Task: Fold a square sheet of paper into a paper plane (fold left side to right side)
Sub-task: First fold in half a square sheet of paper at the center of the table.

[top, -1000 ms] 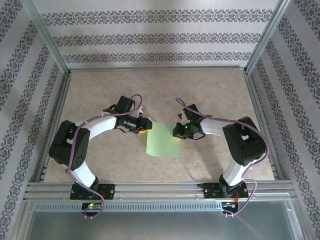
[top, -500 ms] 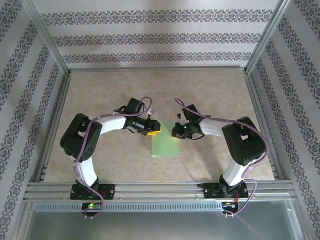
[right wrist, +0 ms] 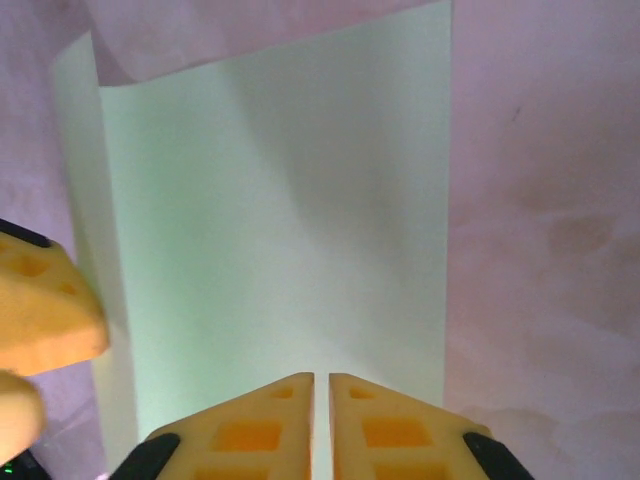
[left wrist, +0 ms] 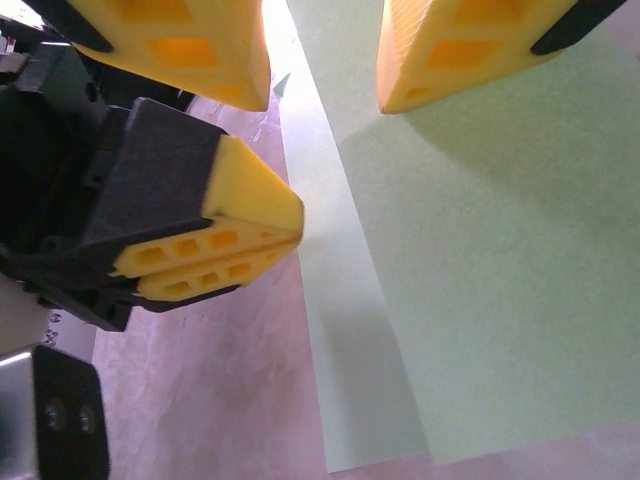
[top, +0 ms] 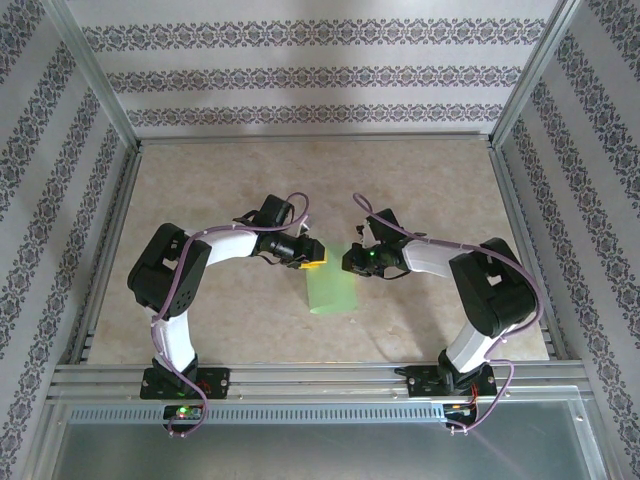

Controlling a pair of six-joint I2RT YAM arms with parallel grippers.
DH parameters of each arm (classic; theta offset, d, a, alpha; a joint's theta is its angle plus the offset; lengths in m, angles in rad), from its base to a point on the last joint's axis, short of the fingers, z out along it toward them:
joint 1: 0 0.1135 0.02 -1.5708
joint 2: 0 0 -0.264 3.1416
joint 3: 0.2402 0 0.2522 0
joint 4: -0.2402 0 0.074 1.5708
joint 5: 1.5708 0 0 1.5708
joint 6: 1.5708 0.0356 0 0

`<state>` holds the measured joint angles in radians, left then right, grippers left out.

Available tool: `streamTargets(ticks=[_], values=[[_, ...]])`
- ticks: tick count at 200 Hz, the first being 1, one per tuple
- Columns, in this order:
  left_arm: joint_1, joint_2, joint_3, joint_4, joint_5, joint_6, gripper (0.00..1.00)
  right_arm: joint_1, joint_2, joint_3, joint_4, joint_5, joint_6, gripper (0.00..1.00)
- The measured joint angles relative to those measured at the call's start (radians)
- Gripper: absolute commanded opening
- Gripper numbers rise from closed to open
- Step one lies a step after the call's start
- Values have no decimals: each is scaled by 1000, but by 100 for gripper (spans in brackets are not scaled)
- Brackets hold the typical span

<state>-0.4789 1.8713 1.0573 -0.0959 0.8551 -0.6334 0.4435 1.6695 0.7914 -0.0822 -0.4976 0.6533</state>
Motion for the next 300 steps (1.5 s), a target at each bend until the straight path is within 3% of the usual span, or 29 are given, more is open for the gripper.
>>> streamTargets(ticks=[42, 80, 126, 187, 233, 300], values=[[0, 0, 2, 0, -3, 0, 23, -64, -89, -55, 50, -50, 14, 33], [0, 2, 7, -1, -5, 1, 12, -121, -127, -167, 196, -183, 67, 50], [0, 2, 13, -2, -17, 2, 5, -95, -103, -220, 399, -317, 156, 51], [-6, 2, 15, -4, -18, 2, 4, -22, -16, -209, 514, -357, 203, 43], [-6, 2, 15, -5, -18, 4, 3, -15, 7, -198, 543, -357, 216, 32], [-6, 2, 15, -8, -18, 5, 5, -13, 9, -196, 550, -354, 215, 1]])
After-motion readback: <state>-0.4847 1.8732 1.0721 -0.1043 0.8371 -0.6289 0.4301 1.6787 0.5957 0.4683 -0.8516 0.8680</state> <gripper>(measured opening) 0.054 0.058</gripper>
